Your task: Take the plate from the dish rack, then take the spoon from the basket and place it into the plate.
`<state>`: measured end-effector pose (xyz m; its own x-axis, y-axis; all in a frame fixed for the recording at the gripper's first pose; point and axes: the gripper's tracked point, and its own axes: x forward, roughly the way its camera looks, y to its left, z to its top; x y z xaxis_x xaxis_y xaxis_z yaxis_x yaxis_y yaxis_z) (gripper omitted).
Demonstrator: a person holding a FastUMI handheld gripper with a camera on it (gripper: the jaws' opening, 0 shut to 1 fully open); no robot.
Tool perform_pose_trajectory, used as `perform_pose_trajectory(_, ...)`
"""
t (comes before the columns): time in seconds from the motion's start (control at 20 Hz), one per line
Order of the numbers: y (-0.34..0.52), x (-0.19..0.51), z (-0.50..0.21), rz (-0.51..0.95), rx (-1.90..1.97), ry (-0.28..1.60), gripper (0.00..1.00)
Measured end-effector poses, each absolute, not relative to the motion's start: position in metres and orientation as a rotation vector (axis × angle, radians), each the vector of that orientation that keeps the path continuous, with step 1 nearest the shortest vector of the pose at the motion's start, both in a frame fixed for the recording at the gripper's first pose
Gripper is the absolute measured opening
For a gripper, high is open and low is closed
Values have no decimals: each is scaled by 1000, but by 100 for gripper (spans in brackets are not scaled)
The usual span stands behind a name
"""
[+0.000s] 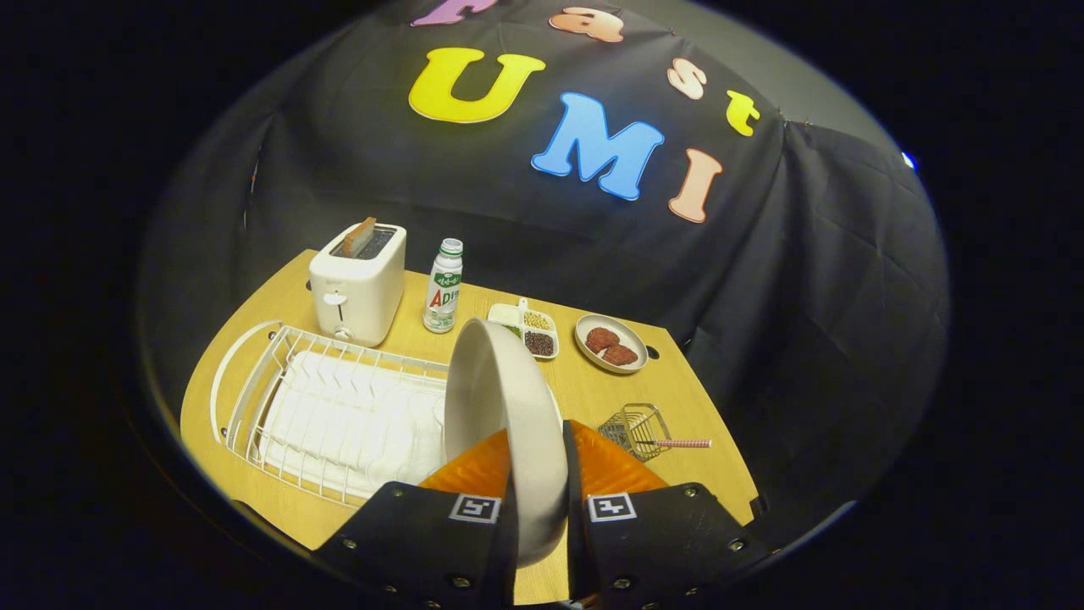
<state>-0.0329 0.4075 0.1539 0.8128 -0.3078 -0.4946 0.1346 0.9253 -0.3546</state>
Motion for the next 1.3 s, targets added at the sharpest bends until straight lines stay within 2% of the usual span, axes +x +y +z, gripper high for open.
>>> perform_pose_trajectory(0.35, 395, -112, 153, -234, -279, 587, 23)
perform_pose_trajectory(0.6, 382, -153, 121, -235, -228, 632, 23)
perform_pose_trajectory(1.0, 365, -181, 54, -228, -118, 751, 24)
perform_pose_trajectory(1.3, 372, -183, 24, -198, 107, 807, 23)
